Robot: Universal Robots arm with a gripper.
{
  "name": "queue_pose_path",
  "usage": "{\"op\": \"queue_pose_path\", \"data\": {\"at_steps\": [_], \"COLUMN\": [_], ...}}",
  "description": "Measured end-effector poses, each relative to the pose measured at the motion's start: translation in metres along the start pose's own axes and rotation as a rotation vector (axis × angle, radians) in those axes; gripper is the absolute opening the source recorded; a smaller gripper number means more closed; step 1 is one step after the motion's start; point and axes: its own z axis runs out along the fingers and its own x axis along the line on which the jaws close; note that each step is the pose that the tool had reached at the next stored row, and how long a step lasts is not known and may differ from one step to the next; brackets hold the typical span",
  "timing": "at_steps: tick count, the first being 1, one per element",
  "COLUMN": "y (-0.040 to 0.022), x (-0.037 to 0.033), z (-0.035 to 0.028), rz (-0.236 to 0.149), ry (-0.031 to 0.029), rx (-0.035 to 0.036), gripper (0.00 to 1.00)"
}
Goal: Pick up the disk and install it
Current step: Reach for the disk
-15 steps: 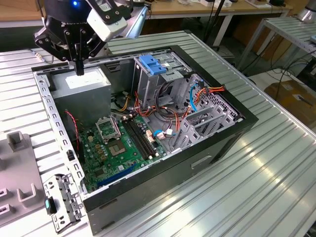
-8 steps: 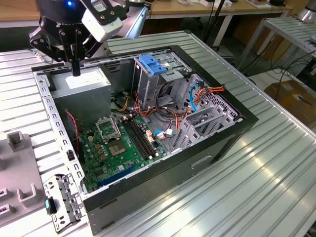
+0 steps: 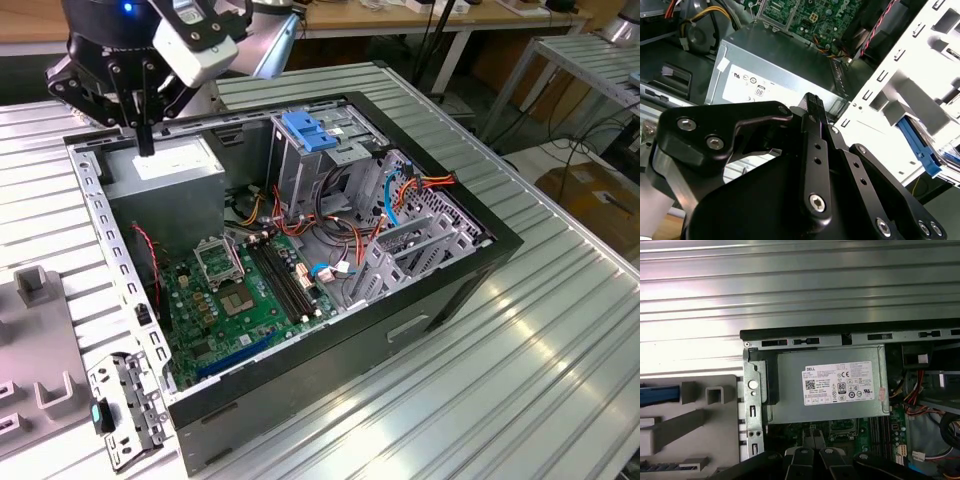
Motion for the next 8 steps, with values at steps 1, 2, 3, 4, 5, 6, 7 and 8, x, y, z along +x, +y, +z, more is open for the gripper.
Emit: {"op": "queue_pose_path", "data": {"at_steps": [1,2,3,4,5,6,7,8], "y": [-0.0001,-0.0002,-0.0003,-0.0005,-0.0007,-0.0009,-0.001,-0.0011], "x": [0.0014,0.0025,0.0039,0.0066,0.0099,0.0116,0.0132,0.0145], "z": [0.0,-0.0001,-0.0001,-0.0001,-0.0002,-0.0003,-0.0003,-0.0003], "rz": [0.0,0.0,0.0,0.0,0.0,0.0,0.0,0.0], "ry": [0.0,0.0,0.0,-0.0001,-0.0001,-0.0001,0.0,0.0], "rx": [0.0,0.0,0.0,-0.0001,-0.0001,0.0,0.0,0.0], "gripper": [0.11,0.11,0.11,0.11,0.11,0.11,0.11,0.11]}}
